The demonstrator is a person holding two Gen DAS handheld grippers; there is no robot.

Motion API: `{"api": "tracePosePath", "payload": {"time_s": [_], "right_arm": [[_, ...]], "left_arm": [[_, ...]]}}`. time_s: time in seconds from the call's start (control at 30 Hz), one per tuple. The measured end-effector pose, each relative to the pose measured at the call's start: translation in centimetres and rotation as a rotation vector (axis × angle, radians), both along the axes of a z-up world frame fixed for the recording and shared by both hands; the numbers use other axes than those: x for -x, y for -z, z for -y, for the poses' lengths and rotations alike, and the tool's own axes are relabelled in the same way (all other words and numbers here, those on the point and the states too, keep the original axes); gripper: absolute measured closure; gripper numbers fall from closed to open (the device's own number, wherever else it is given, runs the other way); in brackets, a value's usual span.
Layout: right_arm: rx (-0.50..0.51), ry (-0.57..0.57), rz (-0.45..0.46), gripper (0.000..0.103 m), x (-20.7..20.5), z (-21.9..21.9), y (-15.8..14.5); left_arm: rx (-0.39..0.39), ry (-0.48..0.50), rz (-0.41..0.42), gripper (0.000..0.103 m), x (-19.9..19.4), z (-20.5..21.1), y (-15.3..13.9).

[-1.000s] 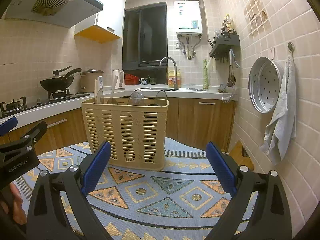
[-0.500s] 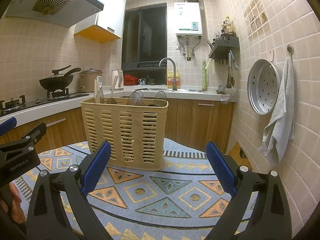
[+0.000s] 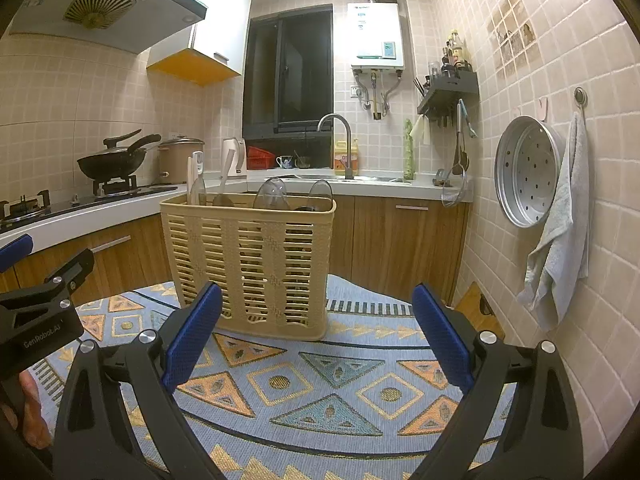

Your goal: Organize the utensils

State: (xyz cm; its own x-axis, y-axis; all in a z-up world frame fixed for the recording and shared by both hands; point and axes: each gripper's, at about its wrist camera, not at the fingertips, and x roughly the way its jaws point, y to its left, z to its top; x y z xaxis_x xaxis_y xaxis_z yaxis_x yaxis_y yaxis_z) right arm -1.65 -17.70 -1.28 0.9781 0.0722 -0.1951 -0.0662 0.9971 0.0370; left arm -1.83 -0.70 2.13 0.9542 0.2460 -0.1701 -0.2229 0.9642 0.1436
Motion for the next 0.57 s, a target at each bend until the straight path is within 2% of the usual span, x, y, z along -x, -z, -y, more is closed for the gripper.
{"api": "tracePosePath", "payload": {"time_s": [0.17,0.3,0.4,0.57], "right_arm": [[0.003,0.000,-0.001,0.012,-0.05,-0.03,0.02],[0.004,0.002,-0.005,0.012,-0.16,0.03,0.10],[0.001,0.000,-0.013,0.012,-0.37,0.13,0.21],[0.003,-0.003,-0.024,0.012,-0.54,0.02,0.30]], "left_arm": [[0.019,0.009,-0.011,0.008,-0.12,-0.18,-0.03],[-0.005,-0.020,0.006,0.007,0.07,0.01,0.08],[0.031,0.008,-0.003,0.007,0.06,-0.37,-0.05],[0.052,0.001,0.002,0.007,0.01,-0.80,-0.15]]}}
